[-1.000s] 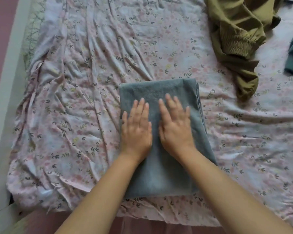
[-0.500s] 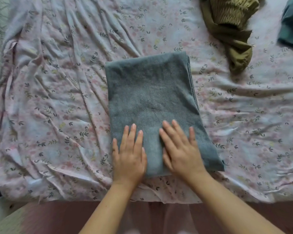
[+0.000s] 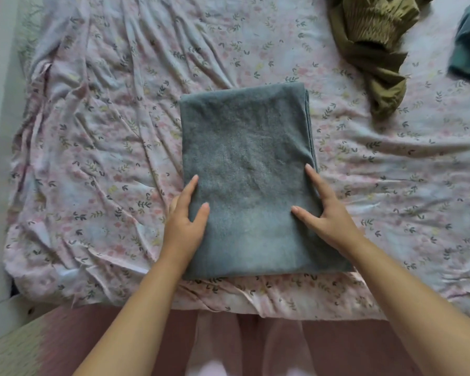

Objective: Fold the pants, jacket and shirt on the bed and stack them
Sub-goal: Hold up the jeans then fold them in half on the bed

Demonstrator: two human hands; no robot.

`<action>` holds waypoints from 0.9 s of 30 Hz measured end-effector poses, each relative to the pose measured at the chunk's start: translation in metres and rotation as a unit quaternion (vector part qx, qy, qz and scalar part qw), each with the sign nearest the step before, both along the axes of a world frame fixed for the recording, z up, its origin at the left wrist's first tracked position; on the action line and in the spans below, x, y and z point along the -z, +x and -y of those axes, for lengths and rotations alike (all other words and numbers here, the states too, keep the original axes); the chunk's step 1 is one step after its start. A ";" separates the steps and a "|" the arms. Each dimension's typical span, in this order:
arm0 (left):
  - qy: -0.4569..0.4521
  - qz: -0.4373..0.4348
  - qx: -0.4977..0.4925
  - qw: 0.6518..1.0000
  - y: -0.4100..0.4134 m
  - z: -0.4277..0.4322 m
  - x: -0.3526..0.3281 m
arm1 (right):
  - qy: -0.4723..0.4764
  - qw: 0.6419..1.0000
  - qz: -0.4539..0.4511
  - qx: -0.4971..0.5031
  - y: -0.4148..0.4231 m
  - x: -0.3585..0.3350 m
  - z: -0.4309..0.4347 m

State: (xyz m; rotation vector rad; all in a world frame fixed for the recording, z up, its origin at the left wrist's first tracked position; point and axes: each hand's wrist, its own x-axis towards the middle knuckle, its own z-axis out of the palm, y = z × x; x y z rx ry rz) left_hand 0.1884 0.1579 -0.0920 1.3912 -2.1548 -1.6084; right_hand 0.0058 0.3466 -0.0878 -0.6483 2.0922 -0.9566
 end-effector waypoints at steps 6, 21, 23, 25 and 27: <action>0.131 -0.029 0.048 0.990 -0.015 0.021 -0.016 | -0.025 0.995 0.085 0.056 -0.004 -0.020 0.010; -0.143 0.098 0.050 0.984 0.028 0.115 -0.062 | -0.063 0.991 0.079 0.082 0.055 -0.044 0.104; -0.164 0.209 0.088 0.960 0.035 0.119 -0.055 | 0.003 0.993 0.098 0.061 0.058 -0.037 0.104; -0.182 0.245 0.090 0.948 0.036 0.115 -0.056 | 0.024 0.992 0.109 0.063 0.055 -0.041 0.099; -0.220 0.222 0.106 0.944 0.028 0.102 -0.065 | 0.018 0.990 0.112 0.085 0.049 -0.052 0.091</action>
